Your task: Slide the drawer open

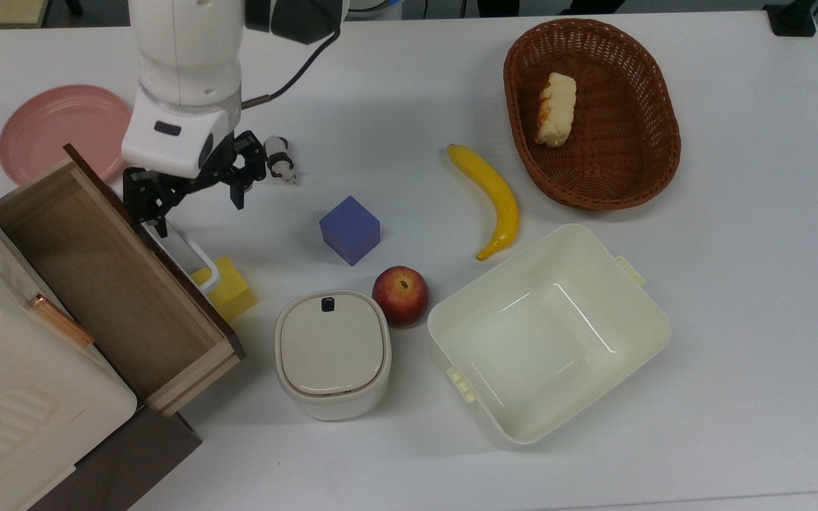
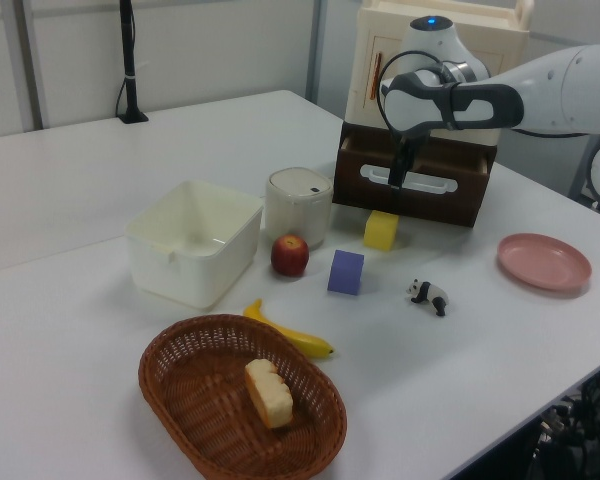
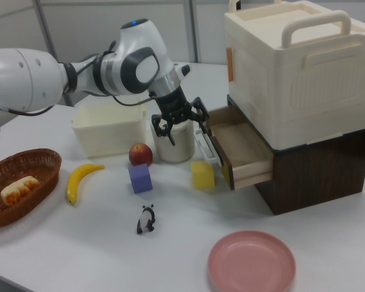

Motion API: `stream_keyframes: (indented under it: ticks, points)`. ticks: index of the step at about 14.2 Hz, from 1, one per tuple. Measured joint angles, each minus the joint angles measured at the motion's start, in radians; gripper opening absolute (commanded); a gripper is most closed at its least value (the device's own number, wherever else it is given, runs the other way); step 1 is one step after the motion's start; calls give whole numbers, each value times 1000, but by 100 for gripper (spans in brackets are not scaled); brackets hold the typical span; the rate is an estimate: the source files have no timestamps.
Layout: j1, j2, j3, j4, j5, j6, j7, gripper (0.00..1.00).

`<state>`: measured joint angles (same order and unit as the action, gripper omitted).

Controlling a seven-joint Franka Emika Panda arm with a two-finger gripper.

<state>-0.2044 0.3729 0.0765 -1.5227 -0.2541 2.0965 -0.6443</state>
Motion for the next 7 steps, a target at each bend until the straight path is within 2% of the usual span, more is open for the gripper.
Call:
stream_keyframes:
  ticks: [3,7]
  points:
    - [2,-56,6,4,7,-65,45,100]
    - [14,-179,7,5,97,-253,118,100]
